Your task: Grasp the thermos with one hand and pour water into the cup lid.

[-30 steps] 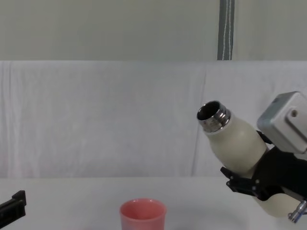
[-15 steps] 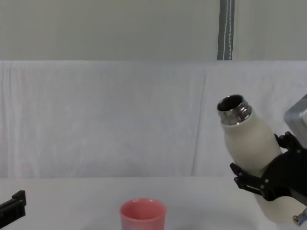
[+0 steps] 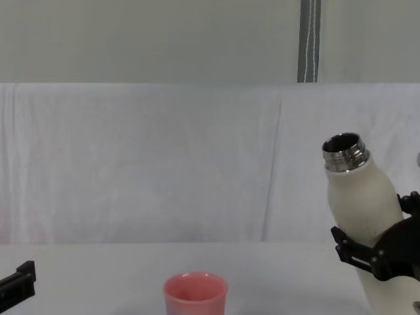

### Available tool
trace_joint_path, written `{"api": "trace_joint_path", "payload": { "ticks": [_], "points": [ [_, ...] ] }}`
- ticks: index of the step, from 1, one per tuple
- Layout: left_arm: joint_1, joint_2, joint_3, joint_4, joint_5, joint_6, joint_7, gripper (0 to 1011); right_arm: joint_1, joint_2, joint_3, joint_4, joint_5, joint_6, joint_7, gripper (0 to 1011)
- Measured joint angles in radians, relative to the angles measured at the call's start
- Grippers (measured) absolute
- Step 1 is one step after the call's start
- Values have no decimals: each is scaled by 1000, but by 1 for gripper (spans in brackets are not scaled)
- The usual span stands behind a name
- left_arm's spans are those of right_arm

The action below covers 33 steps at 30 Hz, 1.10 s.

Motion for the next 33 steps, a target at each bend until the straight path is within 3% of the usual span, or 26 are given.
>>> {"api": "trace_joint_path", "payload": {
  "ticks": [10,23,33],
  "points": [
    [0,0,0,0,0,0,0,1001,-8,-27,29,15,59,-23,20,951],
    [0,0,0,0,0,0,0,1001,-17,-74,72,23,180,-35,66,951],
    [0,0,0,0,0,0,0,1001,-20,-88,85,12,213,-7,81,951]
  ]
}}
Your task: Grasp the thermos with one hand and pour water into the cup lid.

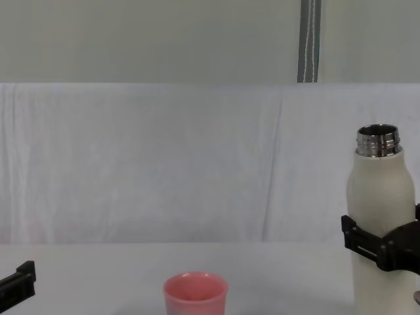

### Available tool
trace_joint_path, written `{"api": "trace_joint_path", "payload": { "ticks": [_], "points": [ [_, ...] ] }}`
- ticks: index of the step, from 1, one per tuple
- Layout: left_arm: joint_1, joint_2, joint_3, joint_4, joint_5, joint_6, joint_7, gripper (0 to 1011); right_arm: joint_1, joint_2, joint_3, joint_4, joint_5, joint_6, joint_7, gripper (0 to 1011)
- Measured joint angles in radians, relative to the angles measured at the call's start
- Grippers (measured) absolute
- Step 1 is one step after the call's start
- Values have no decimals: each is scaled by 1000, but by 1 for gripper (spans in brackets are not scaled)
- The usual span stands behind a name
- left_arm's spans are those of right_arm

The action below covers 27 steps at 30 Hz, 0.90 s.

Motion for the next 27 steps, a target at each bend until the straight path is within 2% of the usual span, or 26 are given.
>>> {"api": "trace_joint_path", "payload": {
  "ticks": [5,25,27],
  "points": [
    [0,0,0,0,0,0,0,1001,-2,0,3,-8,9,16,8,951],
    [0,0,0,0,0,0,0,1001,-1,-1,2,-8,9,16,7,951],
    [0,0,0,0,0,0,0,1001,-1,-5,7,-8,25,19,9,951]
  ]
}}
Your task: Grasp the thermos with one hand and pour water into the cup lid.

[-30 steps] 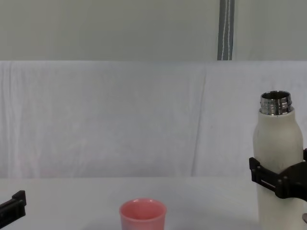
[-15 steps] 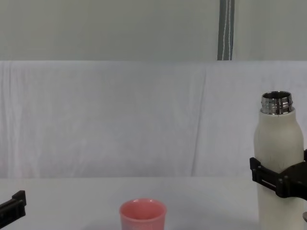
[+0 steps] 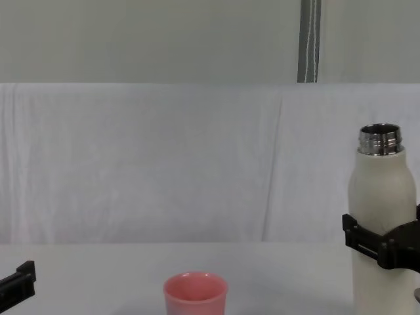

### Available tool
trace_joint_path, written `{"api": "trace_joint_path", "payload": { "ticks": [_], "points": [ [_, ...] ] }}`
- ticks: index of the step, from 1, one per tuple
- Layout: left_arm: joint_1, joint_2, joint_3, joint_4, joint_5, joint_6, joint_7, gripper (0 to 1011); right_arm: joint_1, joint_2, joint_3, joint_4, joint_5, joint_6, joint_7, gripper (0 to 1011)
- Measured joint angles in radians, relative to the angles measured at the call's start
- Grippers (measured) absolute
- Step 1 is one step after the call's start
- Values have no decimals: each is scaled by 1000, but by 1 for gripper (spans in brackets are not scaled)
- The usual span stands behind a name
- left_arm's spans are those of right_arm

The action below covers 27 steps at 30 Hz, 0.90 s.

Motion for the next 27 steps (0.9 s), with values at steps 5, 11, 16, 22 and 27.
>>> {"api": "trace_joint_path", "payload": {
  "ticks": [5,11,16,22,27],
  "points": [
    [0,0,0,0,0,0,0,1001,-3,-9,13,0,42,13,14,951],
    [0,0,0,0,0,0,0,1001,-8,-15,23,-2,75,23,23,951],
    [0,0,0,0,0,0,0,1001,-9,-11,24,-9,82,41,29,951],
    [0,0,0,0,0,0,0,1001,-7,-2,25,-16,82,60,30,951],
    [0,0,0,0,0,0,0,1001,-4,-2,28,-5,87,59,30,951]
  ]
}}
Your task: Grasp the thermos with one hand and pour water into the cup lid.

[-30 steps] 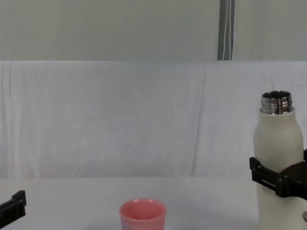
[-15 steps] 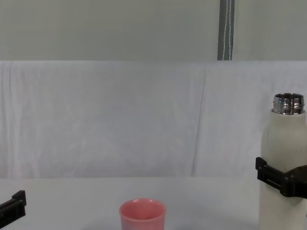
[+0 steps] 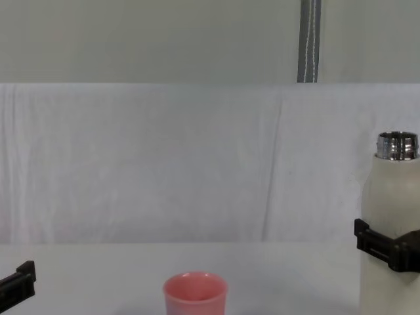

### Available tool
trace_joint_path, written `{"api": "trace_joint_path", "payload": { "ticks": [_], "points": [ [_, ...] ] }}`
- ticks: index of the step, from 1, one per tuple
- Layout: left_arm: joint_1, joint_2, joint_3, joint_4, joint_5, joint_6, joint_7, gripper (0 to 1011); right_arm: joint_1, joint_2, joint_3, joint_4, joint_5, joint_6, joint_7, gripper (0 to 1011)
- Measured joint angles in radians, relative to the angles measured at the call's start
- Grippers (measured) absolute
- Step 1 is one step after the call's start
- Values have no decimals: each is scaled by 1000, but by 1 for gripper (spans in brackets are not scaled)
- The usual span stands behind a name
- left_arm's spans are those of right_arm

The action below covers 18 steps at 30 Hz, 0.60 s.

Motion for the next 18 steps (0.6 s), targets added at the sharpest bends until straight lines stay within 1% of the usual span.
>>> {"api": "trace_joint_path", "payload": {
  "ticks": [9,18],
  "points": [
    [0,0,0,0,0,0,0,1001,11,-6,5,37,16,-9,0,951],
    [0,0,0,0,0,0,0,1001,14,-5,6,44,21,-11,0,951]
  ]
}}
